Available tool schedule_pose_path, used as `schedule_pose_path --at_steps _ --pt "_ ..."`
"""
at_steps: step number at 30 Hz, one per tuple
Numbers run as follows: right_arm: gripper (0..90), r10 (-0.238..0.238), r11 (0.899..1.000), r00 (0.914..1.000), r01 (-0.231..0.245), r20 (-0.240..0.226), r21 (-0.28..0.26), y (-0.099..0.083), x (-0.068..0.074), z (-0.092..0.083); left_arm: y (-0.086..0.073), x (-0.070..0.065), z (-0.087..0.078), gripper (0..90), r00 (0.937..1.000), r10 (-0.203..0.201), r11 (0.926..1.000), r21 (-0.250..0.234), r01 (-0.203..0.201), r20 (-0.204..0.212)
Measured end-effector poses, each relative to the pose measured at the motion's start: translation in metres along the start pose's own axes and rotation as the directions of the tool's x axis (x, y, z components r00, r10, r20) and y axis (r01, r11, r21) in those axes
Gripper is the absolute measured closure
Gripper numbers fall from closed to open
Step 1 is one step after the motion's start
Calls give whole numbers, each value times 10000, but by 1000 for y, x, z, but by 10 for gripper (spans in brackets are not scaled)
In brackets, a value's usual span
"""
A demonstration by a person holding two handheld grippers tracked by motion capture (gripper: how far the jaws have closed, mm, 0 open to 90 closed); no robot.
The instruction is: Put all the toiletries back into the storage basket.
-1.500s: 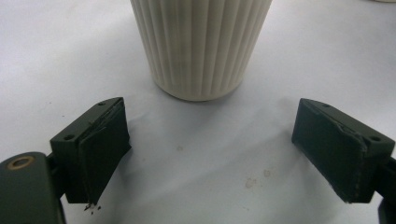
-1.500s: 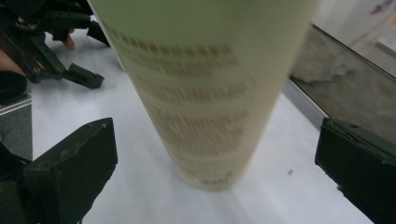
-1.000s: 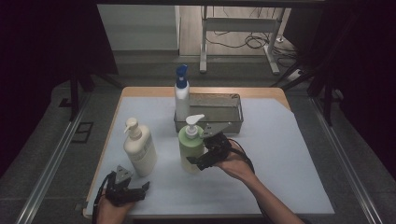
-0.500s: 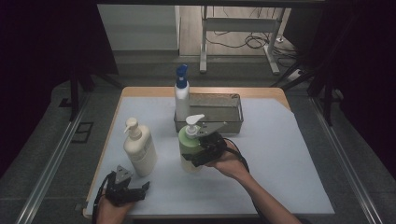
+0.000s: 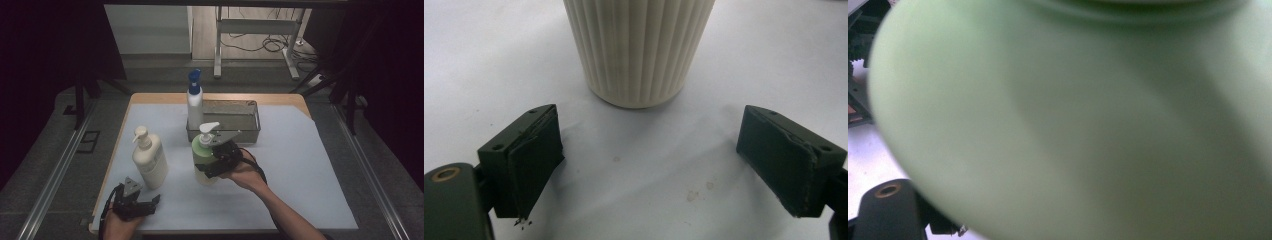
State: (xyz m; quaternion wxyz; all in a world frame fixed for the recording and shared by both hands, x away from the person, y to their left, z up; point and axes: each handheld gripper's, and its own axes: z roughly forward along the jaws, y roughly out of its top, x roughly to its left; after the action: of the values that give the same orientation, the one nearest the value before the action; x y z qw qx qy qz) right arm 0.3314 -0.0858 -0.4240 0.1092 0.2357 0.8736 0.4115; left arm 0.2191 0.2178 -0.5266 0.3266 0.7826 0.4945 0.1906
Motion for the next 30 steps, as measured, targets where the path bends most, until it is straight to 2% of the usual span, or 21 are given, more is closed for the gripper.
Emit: schedule_pose_path --at_steps 9,16,30 --pt "120 263 9995 9996 -261 117 -156 8 -8 -15 0 0 0 107 10000 -6 10000 -2 6 13" --pt "120 286 9994 9992 -280 277 -203 17 -16 -28 0 0 0 107 10000 -4 10000 2 4 12" --pt "120 376 9983 9965 -342 742 -475 46 -32 -48 0 0 0 107 10000 -25 10000 -17 25 9"
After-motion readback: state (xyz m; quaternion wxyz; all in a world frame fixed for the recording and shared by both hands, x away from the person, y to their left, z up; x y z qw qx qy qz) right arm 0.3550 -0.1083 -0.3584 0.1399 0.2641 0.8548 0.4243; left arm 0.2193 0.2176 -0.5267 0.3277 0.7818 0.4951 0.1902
